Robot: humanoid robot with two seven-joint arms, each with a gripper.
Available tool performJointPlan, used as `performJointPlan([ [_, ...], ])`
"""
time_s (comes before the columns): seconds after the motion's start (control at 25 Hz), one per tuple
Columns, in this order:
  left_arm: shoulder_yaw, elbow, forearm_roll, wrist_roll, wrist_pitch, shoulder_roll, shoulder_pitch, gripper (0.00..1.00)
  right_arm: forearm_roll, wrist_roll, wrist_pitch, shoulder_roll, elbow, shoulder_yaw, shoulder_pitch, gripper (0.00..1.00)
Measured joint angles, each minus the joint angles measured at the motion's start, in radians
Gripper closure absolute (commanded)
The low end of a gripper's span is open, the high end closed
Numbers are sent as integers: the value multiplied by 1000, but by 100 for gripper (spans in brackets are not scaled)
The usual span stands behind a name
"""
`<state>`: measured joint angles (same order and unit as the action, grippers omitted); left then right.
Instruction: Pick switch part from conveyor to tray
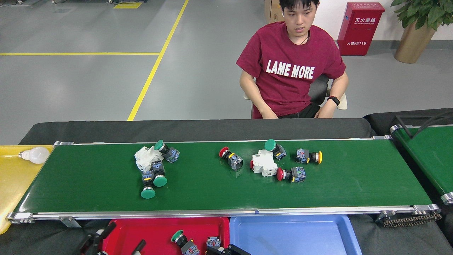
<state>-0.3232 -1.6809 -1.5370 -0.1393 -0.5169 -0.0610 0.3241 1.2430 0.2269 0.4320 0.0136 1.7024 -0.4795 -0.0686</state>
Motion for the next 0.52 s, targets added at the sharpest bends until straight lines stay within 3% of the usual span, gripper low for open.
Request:
performJointPlan([
  [0.16, 2, 2, -7, 16, 42, 6, -24, 1, 1, 0, -159, 21, -7, 134, 94, 5],
  [0.36, 3, 74, -9, 142, 50, 7, -183, 1, 15, 1, -415, 16, -60, 237, 149, 5],
  [0.52, 5, 143, -48, 192, 52, 7, -274, 1, 54, -87, -584, -52, -89, 260, 129, 5],
])
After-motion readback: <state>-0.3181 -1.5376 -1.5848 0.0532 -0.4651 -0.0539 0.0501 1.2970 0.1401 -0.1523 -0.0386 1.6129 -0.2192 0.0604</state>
